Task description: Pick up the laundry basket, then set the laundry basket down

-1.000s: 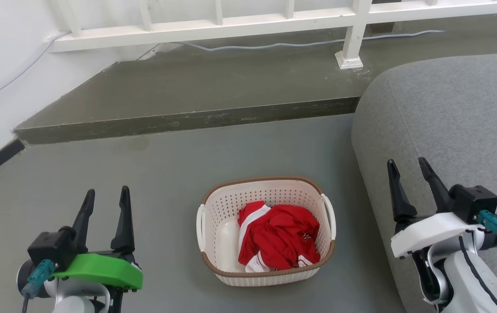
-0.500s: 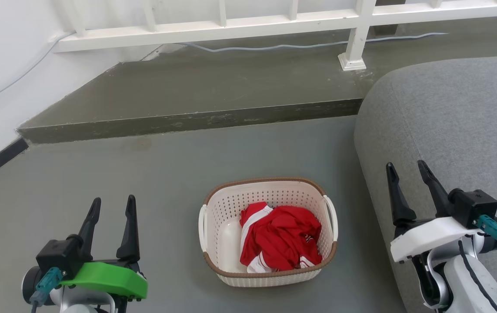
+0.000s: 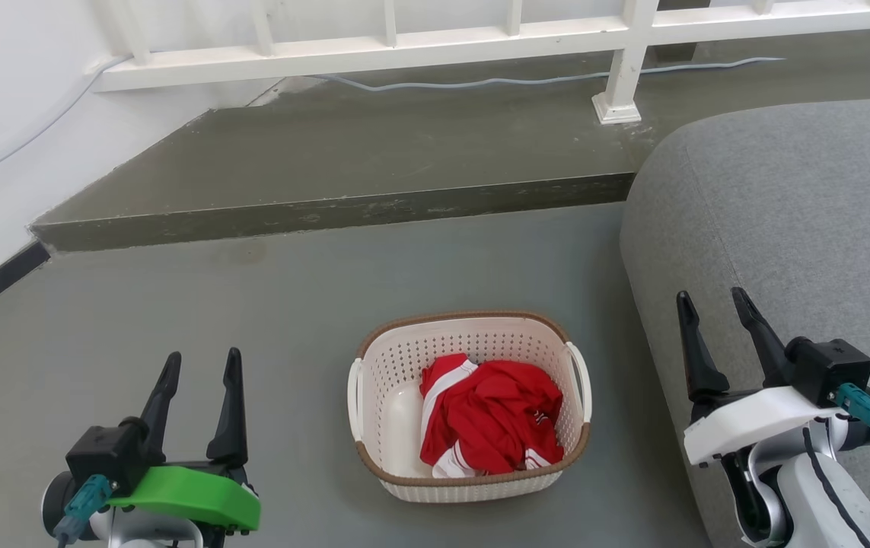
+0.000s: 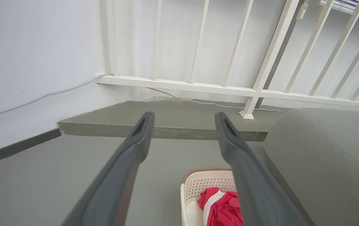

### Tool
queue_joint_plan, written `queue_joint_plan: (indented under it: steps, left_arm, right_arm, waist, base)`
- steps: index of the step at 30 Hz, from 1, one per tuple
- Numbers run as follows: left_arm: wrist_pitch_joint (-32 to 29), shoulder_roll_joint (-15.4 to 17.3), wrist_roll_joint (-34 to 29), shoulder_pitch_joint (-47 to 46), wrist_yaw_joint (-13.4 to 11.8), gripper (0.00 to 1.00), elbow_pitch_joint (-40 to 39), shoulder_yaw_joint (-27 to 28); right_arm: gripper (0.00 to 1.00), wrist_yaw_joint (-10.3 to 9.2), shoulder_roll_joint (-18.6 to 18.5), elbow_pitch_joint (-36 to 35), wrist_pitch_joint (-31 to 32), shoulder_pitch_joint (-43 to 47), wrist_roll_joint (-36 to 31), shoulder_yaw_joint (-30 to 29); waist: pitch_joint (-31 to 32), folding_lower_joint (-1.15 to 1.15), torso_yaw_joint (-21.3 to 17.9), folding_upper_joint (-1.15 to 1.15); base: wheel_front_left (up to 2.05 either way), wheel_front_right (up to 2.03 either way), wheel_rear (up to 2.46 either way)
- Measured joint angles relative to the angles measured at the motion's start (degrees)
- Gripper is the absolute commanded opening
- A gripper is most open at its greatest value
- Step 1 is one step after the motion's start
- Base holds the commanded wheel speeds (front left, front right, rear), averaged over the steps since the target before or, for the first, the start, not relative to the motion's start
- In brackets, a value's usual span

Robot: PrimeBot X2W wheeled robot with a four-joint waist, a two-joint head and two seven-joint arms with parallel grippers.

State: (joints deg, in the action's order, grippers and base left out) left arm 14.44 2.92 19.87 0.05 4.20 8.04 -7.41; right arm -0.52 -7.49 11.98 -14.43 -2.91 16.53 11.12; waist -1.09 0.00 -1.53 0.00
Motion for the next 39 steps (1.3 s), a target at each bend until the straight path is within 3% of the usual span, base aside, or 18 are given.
queue_joint_plan:
  steps: [11, 12, 21, 39]
  left_arm:
    - [0.0, -0.1, 0.0, 0.2, 0.8, 1.00, 0.0, 0.0]
    - [0.0, -0.1, 0.0, 0.2, 0.9, 0.00, 0.0, -0.1]
    - [-0.4, -0.7, 1.0, 1.4, 0.8, 0.00, 3.7, -0.4]
    - [-3.8, -0.8, 15.1, 1.4, 0.9, 0.00, 4.2, 1.5]
  right_arm:
    - [1.00, 0.60, 0.3, 0.0, 0.0, 0.0, -0.6, -0.5]
    - [0.00, 0.64, 0.3, 0.0, 0.0, 0.0, -0.6, -0.5]
    - [0.00, 0.59, 1.6, 3.3, 0.3, 2.7, 0.9, -0.3]
    - [0.00, 1.78, 2.2, 3.3, 4.0, 2.5, 15.5, -3.5]
  waist:
    - [0.0, 0.00, 0.0, 0.00]
    - [0.0, 0.00, 0.0, 0.00]
    - [0.0, 0.00, 0.0, 0.00]
    - [0.2, 0.00, 0.3, 0.00]
  base:
    - [0.00, 0.00, 0.00]
    - [0.00, 0.00, 0.00]
    - [0.00, 0.00, 0.00]
    - [0.00, 0.00, 0.00]
